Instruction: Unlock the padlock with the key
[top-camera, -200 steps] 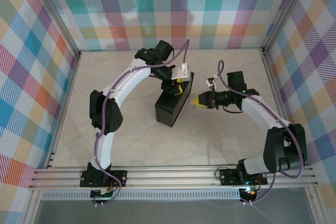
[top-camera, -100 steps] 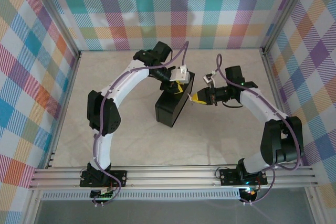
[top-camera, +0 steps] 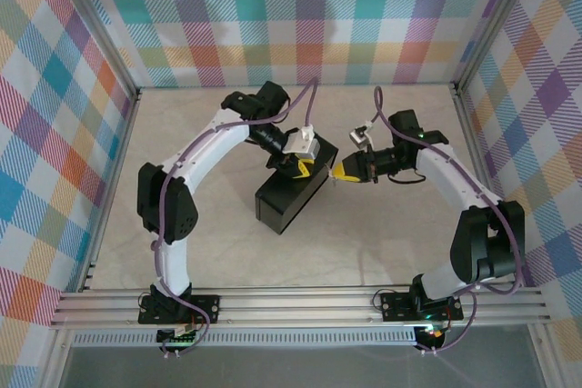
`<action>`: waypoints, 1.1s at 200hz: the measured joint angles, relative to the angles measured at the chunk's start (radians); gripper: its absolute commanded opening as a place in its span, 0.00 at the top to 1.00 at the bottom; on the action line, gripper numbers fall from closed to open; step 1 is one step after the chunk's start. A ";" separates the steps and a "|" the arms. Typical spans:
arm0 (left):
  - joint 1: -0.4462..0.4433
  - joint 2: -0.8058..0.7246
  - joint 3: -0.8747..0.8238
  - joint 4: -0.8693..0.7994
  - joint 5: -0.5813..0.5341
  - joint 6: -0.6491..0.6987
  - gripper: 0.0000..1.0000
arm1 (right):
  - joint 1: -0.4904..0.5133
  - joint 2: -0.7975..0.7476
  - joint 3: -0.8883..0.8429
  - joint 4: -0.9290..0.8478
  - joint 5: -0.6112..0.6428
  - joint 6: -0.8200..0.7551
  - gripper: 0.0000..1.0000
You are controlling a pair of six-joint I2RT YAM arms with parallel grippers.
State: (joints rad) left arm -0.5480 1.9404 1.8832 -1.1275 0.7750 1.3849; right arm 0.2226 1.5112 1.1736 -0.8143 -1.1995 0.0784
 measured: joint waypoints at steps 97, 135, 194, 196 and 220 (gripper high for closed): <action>0.001 -0.106 -0.117 0.050 0.028 -0.003 0.78 | 0.071 0.080 0.008 0.002 -0.001 -0.012 0.97; 0.001 -0.130 -0.151 0.087 0.024 -0.010 0.78 | 0.106 0.090 0.008 0.012 -0.014 -0.012 0.97; 0.001 -0.147 -0.175 0.113 0.017 -0.012 0.78 | 0.114 0.090 0.008 0.012 -0.025 -0.013 0.97; 0.001 -0.147 -0.175 0.113 0.017 -0.012 0.78 | 0.114 0.090 0.008 0.012 -0.026 -0.013 0.97; 0.001 -0.147 -0.178 0.113 0.017 -0.012 0.78 | 0.115 0.090 0.008 0.012 -0.026 -0.016 0.97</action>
State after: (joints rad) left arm -0.5472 1.7931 1.7054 -1.0145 0.7918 1.3731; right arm 0.3374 1.6009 1.1812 -0.8024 -1.2255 0.0624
